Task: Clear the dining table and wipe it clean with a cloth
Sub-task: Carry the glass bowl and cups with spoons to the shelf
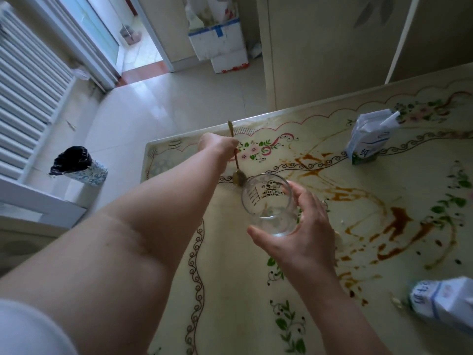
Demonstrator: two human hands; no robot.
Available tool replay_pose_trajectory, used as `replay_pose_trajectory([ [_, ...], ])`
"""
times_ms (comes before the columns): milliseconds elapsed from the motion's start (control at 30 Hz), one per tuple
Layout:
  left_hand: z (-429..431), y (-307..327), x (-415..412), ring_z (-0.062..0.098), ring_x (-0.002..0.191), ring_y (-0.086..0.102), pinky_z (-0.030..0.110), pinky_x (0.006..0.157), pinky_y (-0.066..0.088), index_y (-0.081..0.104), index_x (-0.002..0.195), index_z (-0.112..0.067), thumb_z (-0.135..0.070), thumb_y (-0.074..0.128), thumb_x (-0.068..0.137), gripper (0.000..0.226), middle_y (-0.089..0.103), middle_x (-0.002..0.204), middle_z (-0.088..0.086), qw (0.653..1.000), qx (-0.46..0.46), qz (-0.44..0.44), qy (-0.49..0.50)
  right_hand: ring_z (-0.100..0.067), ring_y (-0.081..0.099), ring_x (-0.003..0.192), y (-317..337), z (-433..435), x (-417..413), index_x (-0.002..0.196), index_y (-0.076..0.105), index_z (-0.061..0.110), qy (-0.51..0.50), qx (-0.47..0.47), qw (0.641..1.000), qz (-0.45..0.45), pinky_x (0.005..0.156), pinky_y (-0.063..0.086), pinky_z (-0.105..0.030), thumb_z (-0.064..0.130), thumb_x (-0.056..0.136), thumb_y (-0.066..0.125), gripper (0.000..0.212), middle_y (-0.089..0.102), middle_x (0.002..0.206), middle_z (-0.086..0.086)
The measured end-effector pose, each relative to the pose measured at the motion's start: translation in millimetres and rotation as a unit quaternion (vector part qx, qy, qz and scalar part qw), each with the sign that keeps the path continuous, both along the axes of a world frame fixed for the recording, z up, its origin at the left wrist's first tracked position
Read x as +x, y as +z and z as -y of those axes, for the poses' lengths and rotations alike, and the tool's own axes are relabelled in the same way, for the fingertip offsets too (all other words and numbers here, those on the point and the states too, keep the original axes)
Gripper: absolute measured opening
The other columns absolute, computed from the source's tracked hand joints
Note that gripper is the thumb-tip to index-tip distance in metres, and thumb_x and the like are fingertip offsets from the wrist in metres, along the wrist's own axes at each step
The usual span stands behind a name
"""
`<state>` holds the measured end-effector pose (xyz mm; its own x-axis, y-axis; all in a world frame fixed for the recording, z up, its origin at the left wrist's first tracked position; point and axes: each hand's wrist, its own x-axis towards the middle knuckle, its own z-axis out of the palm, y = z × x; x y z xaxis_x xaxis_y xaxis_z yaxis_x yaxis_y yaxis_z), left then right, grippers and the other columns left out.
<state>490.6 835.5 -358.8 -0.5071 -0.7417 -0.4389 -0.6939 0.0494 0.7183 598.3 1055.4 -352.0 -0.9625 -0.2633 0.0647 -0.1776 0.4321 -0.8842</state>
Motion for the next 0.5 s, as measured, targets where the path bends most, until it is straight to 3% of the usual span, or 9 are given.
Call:
replay_pose_trajectory([
  [133, -2.6, 24.0, 25.2, 0.018, 0.069, 0.063, 0.026, 0.065, 0.053, 0.067, 0.087, 0.000, -0.006, 0.068, 0.086, 0.006, 0.070, 0.087, 0.014, 0.995, 0.080, -0.061, 0.023, -0.006, 0.044, 0.109, 10.4, 1.9, 9.4, 0.132, 0.043, 0.030, 0.010, -0.001, 1.000, 0.003, 0.096, 0.047, -0.033, 0.044, 0.053, 0.084, 0.090, 0.041, 0.112, 0.022],
  [233, -6.1, 44.0, 48.9, 0.016, 0.070, 0.065, 0.023, 0.063, 0.055, 0.069, 0.096, -0.003, -0.006, 0.067, 0.088, 0.009, 0.071, 0.087, 0.011, 0.990, 0.104, -0.091, 0.020, -0.009, 0.046, 0.111, 17.3, 2.3, 18.1, 0.132, 0.042, 0.031, 0.015, 0.005, 1.000, 0.001, 0.096, 0.048, -0.036, 0.046, 0.052, 0.083, 0.091, 0.041, 0.112, 0.022],
  [367, -11.3, 77.4, 81.6, 0.015, 0.076, 0.064, 0.022, 0.063, 0.053, 0.065, 0.094, -0.008, -0.008, 0.063, 0.091, 0.004, 0.069, 0.091, 0.008, 0.988, 0.100, -0.117, -0.002, -0.011, 0.048, 0.111, 29.6, -0.2, 33.1, 0.131, 0.044, 0.032, 0.020, 0.012, 1.000, 0.003, 0.094, 0.048, -0.040, 0.045, 0.052, 0.085, 0.090, 0.047, 0.114, 0.018],
  [500, -18.4, 114.0, 112.5, 0.019, 0.089, 0.065, 0.025, 0.072, 0.055, 0.063, 0.106, -0.006, -0.009, 0.063, 0.090, 0.016, 0.068, 0.099, 0.010, 0.986, 0.053, -0.154, -0.043, -0.013, 0.048, 0.111, 43.5, -5.5, 52.6, 0.131, 0.046, 0.030, 0.013, 0.025, 1.000, 0.001, 0.095, 0.047, -0.039, 0.045, 0.051, 0.086, 0.091, 0.054, 0.119, 0.010],
])
